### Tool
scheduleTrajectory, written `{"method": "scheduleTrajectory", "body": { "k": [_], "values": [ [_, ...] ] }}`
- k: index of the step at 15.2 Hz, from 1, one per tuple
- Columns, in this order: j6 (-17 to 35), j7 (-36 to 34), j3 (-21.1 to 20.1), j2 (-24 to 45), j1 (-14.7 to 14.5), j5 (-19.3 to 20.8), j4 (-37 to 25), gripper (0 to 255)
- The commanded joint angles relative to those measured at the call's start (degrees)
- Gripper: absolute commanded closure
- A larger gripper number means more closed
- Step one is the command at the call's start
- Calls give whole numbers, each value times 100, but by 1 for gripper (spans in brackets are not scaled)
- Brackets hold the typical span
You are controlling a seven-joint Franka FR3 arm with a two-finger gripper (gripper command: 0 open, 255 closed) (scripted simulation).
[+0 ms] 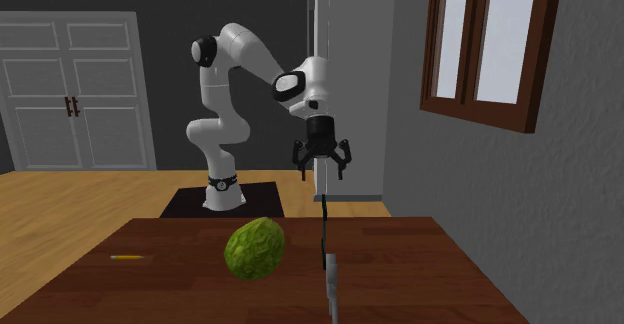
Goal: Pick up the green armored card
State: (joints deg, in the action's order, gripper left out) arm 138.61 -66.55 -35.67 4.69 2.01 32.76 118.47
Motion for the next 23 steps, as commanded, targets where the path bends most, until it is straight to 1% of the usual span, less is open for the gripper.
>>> {"method": "scheduleTrajectory", "body": {
  "k": [1, 5, 7, 8, 17, 23],
  "values": [
    [74, -174, 18, 141, -30, 199, -9, 0],
    [258, -450, 76, 322, -71, 507, 93, 0],
    [283, -492, 87, 349, -79, 554, 106, 0],
    [291, -473, 86, 328, -69, 535, 123, 255],
    [283, -492, 87, 349, -79, 554, 106, 255],
    [5, -80, 1, 81, -17, 96, -51, 255]
  ]
}}
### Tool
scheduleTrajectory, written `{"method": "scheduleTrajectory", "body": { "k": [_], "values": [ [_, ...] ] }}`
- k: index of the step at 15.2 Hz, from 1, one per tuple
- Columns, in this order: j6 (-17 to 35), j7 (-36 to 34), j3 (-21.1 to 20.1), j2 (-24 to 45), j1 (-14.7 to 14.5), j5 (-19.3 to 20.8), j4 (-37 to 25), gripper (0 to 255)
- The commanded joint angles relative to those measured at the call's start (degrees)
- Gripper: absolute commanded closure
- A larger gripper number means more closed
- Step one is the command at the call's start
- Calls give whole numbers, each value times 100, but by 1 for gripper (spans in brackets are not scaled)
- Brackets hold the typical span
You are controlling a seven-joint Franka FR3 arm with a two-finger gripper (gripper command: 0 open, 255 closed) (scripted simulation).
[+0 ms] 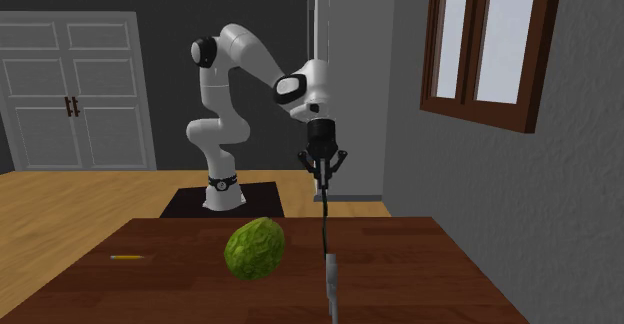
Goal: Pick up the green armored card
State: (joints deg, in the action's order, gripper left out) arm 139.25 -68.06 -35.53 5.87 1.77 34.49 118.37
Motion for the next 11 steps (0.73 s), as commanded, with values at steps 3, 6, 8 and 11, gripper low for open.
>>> {"method": "scheduleTrajectory", "body": {
  "k": [3, 6, 8, 11],
  "values": [
    [-211, 258, -42, -157, 26, -281, -140, 255],
    [-372, 434, -61, -265, 39, -467, -252, 255],
    [-483, 544, -71, -330, 45, -581, -335, 255],
    [-549, 606, -74, -366, 47, -644, -385, 255]
  ]
}}
